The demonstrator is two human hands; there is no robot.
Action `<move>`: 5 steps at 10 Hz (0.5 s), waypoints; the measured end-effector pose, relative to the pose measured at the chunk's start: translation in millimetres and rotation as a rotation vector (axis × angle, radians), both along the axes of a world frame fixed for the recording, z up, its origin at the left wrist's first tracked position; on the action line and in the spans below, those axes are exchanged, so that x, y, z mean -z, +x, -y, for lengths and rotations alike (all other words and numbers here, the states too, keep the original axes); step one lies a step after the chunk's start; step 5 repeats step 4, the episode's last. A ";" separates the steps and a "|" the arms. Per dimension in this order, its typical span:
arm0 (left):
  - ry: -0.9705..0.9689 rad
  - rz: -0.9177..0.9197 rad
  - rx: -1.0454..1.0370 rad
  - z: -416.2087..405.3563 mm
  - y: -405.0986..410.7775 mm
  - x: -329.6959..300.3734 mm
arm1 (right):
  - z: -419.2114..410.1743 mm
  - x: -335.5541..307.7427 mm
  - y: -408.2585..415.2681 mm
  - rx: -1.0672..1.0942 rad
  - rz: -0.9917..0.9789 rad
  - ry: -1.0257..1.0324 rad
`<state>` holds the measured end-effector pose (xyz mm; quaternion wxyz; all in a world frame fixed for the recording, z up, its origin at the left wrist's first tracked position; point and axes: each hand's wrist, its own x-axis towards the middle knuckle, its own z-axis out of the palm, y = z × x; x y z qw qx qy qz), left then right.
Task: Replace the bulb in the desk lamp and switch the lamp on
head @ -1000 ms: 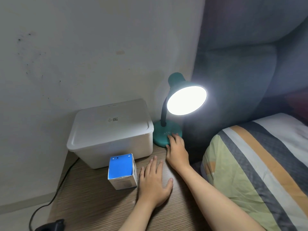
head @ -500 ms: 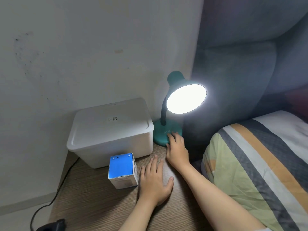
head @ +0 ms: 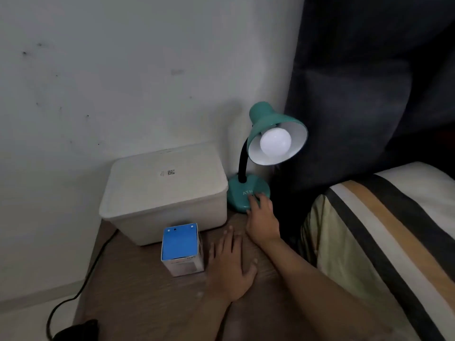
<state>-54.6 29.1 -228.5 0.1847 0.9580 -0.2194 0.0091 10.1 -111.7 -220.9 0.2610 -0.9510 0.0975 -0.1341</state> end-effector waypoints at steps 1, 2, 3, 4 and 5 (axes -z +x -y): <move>-0.006 0.001 -0.007 0.2 0.9 1.9 | 0.2 0.6 -0.4 0.003 0.014 0.001; -0.002 -0.027 -0.007 -0.1 1.3 0.4 | 0.4 -0.7 -1.9 -0.010 0.018 0.023; -0.001 -0.035 -0.006 -2.2 2.0 0.6 | 1.2 -0.2 -2.7 -0.013 0.080 0.095; -0.011 -0.088 -0.015 -0.9 4.3 -1.9 | -1.1 0.5 -9.0 0.040 0.154 0.197; -0.011 -0.088 -0.015 -0.9 4.3 -1.9 | -1.1 0.5 -9.0 0.040 0.154 0.197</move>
